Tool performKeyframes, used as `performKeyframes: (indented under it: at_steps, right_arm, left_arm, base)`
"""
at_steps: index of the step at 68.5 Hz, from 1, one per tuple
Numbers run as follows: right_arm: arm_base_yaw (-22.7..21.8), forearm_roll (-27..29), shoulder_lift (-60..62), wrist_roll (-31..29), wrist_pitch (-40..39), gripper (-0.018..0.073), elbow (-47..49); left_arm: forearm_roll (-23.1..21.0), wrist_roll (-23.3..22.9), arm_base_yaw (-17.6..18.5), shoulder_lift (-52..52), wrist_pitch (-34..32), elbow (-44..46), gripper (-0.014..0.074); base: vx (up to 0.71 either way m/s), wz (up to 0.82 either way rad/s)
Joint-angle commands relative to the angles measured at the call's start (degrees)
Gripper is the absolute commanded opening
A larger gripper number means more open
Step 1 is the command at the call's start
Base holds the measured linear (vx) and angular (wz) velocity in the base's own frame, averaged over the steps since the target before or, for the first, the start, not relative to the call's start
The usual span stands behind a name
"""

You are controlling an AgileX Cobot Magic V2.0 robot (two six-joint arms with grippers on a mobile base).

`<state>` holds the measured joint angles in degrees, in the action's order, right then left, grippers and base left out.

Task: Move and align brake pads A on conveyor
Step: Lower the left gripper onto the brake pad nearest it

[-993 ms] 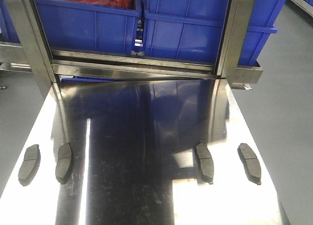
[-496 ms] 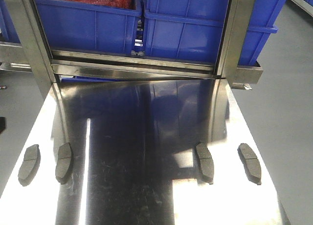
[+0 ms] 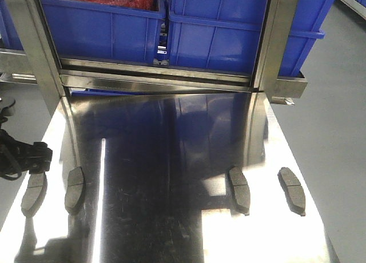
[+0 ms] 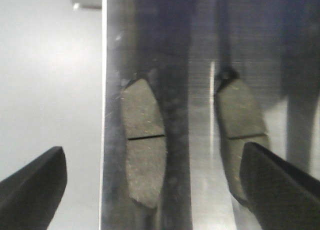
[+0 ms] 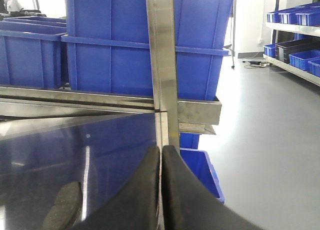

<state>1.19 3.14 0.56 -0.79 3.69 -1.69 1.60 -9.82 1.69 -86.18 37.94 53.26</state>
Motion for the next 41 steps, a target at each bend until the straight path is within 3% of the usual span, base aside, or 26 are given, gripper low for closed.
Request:
performKeyframes:
  at_steps: [1,12,31,41]
  right_arm:
    - [0.0,-0.4,0.9,-0.4,-4.4,-0.0003,-1.1]
    - [0.0,-0.4,0.9,-0.4,-4.4,-0.0003,-1.1]
    - [0.0,-0.4,0.9,-0.4,-4.4,-0.0003,-1.1]
    - [0.0,-0.4,0.9,-0.4,-4.4,-0.0003,-1.1]
  left_arm:
    - [0.6,-1.8,0.2,-1.2,-1.4,2.5,0.0648]
    - [0.6,-1.8,0.2,-5.3,-2.5,2.8,0.0642]
    - [0.6,-1.8,0.2,-12.3,7.0,10.5,0.0631]
    - [0.5,-1.8,0.2,-12.6,8.0,10.9,0.0626]
  base:
    - [0.00,0.00]
    - [0.00,0.00]
    - [0.00,0.00]
    - [0.00,0.00]
